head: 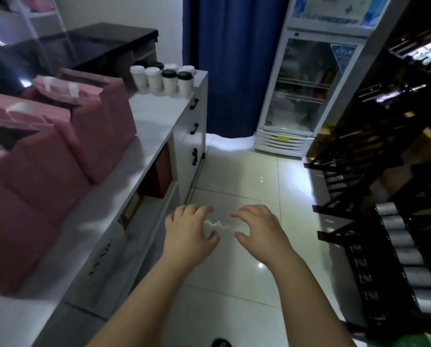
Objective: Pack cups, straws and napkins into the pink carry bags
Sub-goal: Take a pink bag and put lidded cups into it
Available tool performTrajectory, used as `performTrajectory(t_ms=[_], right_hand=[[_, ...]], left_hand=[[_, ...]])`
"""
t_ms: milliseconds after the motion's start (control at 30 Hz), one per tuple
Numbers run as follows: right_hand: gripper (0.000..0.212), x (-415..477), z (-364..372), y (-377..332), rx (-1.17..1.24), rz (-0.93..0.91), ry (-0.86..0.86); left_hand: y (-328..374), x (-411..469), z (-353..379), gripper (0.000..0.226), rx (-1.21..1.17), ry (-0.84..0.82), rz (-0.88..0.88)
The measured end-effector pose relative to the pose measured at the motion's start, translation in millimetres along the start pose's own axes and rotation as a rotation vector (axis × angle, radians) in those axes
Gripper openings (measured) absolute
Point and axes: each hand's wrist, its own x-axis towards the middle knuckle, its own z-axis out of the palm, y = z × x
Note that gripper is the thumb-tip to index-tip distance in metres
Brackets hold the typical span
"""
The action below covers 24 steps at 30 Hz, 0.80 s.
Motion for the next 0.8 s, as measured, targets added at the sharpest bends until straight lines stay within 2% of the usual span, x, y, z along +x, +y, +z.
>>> performTrajectory(t_ms=[167, 300, 500, 667, 800], right_hand=[[0.043, 107, -26, 30, 0.073, -0.11, 0.04], [0.043, 194, -28, 46, 0.02, -0.213, 0.012], [0.042, 356, -30, 71, -0.042, -0.274, 0.045], [0.044, 498, -46, 73, -0.079, -0.307, 0.023], [0.045, 593, -54, 67, -0.071, -0.364, 0.03]], left_hand=[[3, 107, 14, 0.055, 0.084, 0.039, -0.064], [-11, 187, 23, 0.054, 0.075, 0.095, -0.149], [-53, 346, 26, 0.054, 0.052, 0.23, -0.218], [-89, 479, 18, 0.056, 0.072, 0.231, -0.289], [-119, 561, 3, 0.052, 0.059, 0.304, -0.349]])
